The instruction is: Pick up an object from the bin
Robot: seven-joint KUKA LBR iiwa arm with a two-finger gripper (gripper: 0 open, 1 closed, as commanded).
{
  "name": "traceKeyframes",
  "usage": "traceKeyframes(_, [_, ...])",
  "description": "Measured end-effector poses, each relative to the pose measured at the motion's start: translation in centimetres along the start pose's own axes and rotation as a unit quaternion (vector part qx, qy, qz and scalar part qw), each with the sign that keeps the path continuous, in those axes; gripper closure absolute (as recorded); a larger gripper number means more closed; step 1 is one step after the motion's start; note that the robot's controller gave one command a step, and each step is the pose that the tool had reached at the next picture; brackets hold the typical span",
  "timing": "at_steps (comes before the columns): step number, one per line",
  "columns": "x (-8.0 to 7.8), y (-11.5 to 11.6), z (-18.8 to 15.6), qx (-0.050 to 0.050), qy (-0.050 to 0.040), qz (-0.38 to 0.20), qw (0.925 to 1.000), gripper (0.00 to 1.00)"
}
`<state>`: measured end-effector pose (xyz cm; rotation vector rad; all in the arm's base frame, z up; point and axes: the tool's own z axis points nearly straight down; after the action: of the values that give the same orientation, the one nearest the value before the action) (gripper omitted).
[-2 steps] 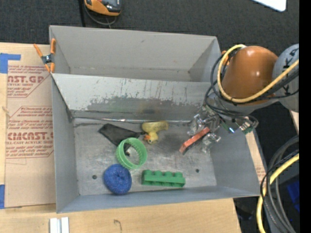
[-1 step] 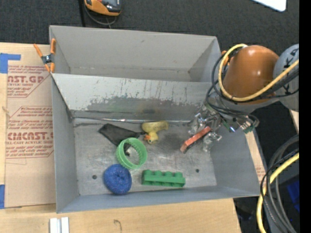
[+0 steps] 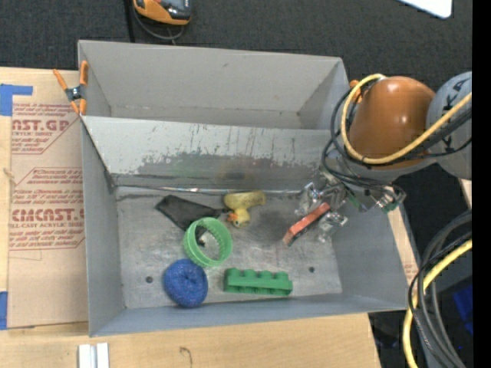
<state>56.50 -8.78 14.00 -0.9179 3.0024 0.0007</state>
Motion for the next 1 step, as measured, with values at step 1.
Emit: traceKeyframes(1, [-0.52, -0.15, -2.63, -0.001, 0.0013, -0.006, 1.0000, 1.00])
